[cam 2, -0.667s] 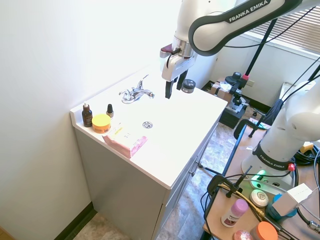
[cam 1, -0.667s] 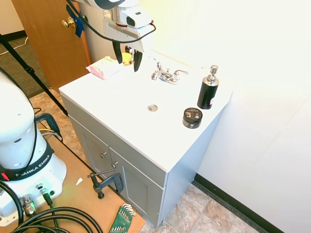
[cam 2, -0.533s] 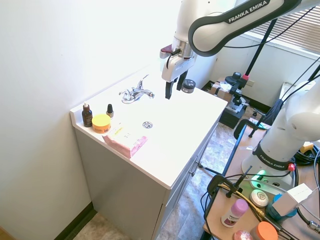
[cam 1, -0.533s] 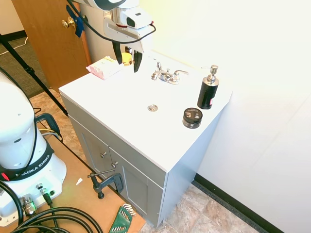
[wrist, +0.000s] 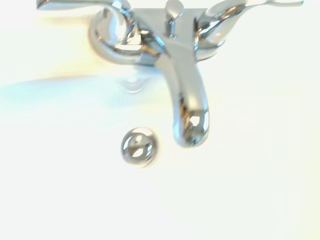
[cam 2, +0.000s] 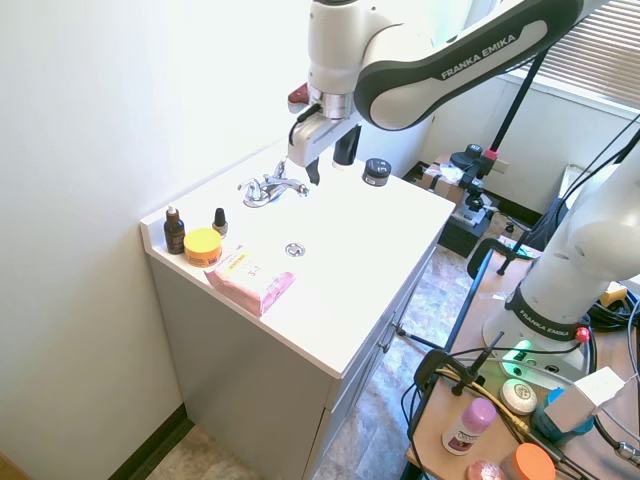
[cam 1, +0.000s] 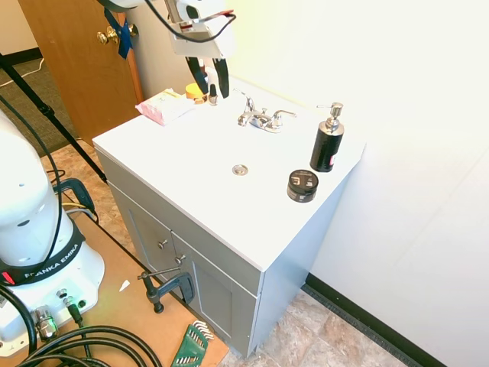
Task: Turn on the hot water
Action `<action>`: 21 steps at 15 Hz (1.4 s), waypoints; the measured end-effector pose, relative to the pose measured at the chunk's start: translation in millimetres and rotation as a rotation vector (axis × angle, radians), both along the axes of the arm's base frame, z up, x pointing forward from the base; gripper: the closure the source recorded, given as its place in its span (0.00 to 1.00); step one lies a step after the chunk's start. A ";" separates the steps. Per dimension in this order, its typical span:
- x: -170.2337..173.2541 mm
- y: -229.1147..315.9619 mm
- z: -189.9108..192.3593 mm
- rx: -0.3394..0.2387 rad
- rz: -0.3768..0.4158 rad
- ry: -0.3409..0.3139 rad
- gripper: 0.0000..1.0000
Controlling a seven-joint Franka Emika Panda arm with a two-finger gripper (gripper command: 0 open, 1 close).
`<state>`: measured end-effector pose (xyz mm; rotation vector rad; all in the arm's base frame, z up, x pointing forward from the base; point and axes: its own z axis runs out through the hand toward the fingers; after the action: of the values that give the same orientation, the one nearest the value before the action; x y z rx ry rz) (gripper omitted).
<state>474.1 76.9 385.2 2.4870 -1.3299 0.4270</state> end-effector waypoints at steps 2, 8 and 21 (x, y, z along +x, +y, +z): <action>20.0 15.9 -4.6 -0.092 -0.016 -0.030 0.00; 59.1 60.1 -21.4 -0.171 -0.010 -0.089 0.00; 102.7 86.9 -74.5 -0.229 -0.029 -0.238 0.00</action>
<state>576.8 163.8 310.7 2.2792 -1.3161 0.8406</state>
